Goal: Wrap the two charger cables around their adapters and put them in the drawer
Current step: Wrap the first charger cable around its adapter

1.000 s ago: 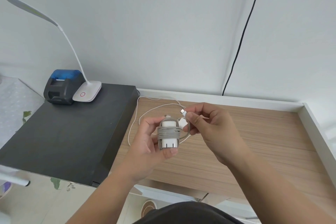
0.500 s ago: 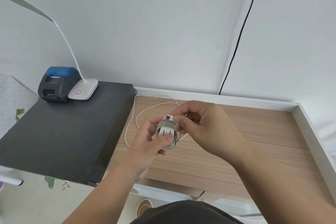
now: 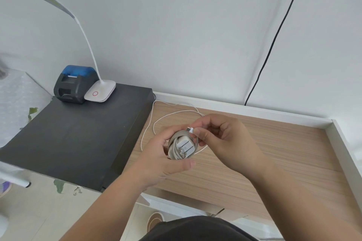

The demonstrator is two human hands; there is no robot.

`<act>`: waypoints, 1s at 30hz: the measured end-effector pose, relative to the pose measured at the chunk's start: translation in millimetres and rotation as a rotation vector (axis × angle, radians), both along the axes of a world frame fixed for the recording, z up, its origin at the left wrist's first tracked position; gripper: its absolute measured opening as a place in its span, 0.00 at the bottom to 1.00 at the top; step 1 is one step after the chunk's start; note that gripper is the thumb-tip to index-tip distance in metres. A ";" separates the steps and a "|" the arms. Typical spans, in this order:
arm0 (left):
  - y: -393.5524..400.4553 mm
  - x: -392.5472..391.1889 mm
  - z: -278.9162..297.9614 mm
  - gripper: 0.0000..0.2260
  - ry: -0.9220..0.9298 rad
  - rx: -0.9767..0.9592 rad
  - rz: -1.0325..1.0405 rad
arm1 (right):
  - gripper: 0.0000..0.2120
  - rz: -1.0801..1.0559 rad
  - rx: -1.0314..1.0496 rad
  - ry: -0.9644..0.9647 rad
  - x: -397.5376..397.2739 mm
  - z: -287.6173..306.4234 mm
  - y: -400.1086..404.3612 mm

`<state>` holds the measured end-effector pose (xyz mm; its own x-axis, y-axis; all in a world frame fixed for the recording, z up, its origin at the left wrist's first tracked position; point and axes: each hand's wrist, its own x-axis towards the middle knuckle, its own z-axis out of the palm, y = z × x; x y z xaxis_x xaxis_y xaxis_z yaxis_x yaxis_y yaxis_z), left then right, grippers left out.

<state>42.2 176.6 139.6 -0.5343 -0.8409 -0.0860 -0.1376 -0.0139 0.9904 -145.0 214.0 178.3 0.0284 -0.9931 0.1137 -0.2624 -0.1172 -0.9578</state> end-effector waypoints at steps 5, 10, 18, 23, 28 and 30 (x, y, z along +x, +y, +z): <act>-1.6 7.0 9.0 0.24 -0.190 -0.109 -0.099 | 0.06 0.043 0.014 0.125 -3.2 -3.3 -0.8; -1.3 11.8 8.7 0.19 -0.223 -0.152 -0.124 | 0.06 0.117 0.007 0.189 -5.1 0.6 -2.6; -4.3 25.0 5.1 0.14 -0.301 -0.200 -0.163 | 0.05 0.244 -0.062 0.380 -8.3 -3.6 -7.4; -4.8 27.2 2.2 0.20 -0.380 -0.233 -0.153 | 0.05 0.290 0.050 0.312 -7.0 -5.0 -12.5; -5.1 22.7 1.8 0.20 -0.450 -0.351 -0.113 | 0.04 0.341 0.140 0.301 -0.6 -3.0 -19.4; -5.2 22.1 0.9 0.20 -0.453 -0.390 -0.087 | 0.04 0.316 0.150 0.306 1.7 -3.1 -22.0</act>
<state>64.3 171.3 140.5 -0.5846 -0.8112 -0.0151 -0.5315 0.3689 0.7625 -143.3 192.0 175.2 0.3427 -0.9350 -0.0910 -0.5094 -0.1036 -0.8543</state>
